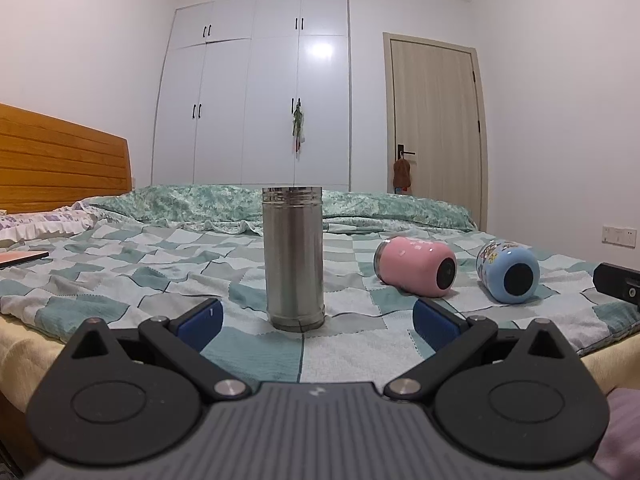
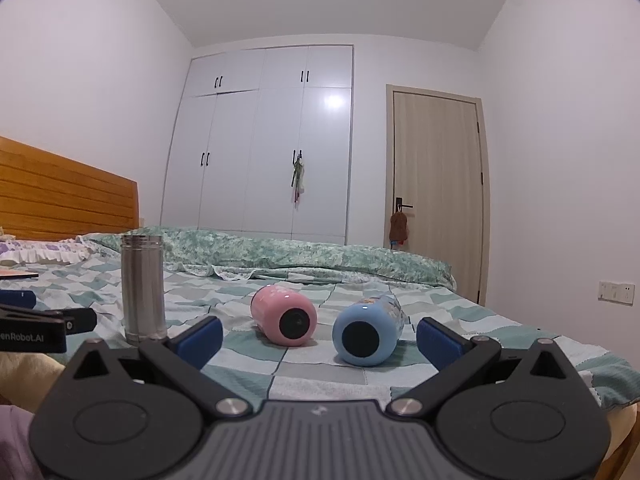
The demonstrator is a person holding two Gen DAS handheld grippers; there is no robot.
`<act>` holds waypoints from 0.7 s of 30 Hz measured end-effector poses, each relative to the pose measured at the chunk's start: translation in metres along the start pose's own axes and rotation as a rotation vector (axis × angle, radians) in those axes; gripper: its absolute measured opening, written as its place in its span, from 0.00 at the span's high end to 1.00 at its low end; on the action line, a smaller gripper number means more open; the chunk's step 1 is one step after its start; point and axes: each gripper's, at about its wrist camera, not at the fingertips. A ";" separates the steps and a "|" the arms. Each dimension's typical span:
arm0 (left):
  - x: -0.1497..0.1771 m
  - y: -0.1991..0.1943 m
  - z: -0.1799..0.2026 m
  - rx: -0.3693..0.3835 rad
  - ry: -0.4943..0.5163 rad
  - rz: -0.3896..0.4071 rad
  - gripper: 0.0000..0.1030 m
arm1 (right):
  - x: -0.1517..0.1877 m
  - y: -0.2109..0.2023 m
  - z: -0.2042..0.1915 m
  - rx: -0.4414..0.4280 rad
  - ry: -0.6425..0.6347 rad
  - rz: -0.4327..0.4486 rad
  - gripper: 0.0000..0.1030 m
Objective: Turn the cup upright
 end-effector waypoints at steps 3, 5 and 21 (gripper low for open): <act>0.000 0.001 0.000 0.001 0.000 0.003 0.00 | 0.000 -0.001 0.000 0.001 0.000 0.004 0.00; 0.001 0.001 0.000 0.001 -0.001 0.004 0.00 | 0.000 0.000 0.000 0.000 -0.001 0.001 0.00; 0.001 -0.003 -0.003 0.004 -0.006 0.010 0.00 | 0.001 -0.001 -0.001 -0.001 -0.004 0.005 0.00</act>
Point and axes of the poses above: each gripper's, at about its wrist camera, not at the fingertips, and y roughly the way its jaws point, z to its right, x to its underside, and after that the axes turned 5 degrees about z, right-handed
